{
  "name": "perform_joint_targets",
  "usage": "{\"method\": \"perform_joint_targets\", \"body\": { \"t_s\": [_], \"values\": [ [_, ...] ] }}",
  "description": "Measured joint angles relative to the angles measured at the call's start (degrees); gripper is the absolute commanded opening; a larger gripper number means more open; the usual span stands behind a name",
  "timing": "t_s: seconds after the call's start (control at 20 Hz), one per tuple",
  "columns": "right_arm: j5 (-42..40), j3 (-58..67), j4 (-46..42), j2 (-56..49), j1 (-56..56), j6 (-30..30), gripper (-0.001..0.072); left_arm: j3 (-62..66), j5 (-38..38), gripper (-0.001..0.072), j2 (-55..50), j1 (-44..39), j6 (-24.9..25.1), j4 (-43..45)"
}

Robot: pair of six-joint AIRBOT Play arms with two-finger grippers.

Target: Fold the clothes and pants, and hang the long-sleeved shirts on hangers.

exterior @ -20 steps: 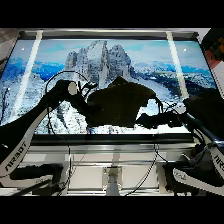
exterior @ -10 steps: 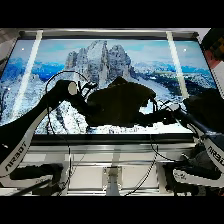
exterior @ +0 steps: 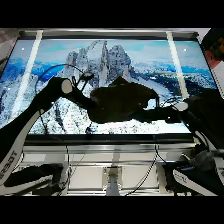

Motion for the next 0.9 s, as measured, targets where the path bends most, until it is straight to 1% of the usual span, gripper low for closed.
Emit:
{"method": "perform_joint_targets", "body": {
  "t_s": [0.15, 0.2, 0.35, 0.5, 0.65, 0.9],
  "values": [
    [0.4, 5.7, 0.0, 5.9, -4.8, 3.2, 0.0027, 0.2, 12.3, 0.0024, 7.6, 0.4, -0.6, 0.0],
    [-0.2, 8.7, -0.4, 6.8, -6.0, 4.0, 0.0026, 0.2, 16.8, 0.0024, 9.8, 0.4, -0.7, -0.1],
    [-3.3, 18.9, -4.4, 7.6, -8.5, 7.2, 0.0027, 0.2, 26.9, 0.0024, 14.2, 0.7, -0.8, 0.0],
    [-5.4, 28.4, -7.5, 6.4, -9.5, 9.9, 0.0027, 0.2, 34.5, 0.0025, 16.1, 0.8, -0.7, 0.0],
    [-7.5, 35.6, -9.3, 4.9, -10.5, 11.1, 0.0027, 0.2, 42.3, 0.0025, 16.9, 1.2, -0.6, -0.1],
    [-10.7, 41.2, -10.3, 3.0, -9.8, 11.8, 0.0028, 0.2, 50.3, 0.0025, 17.2, 1.4, -0.6, -0.1]
  ]
}}
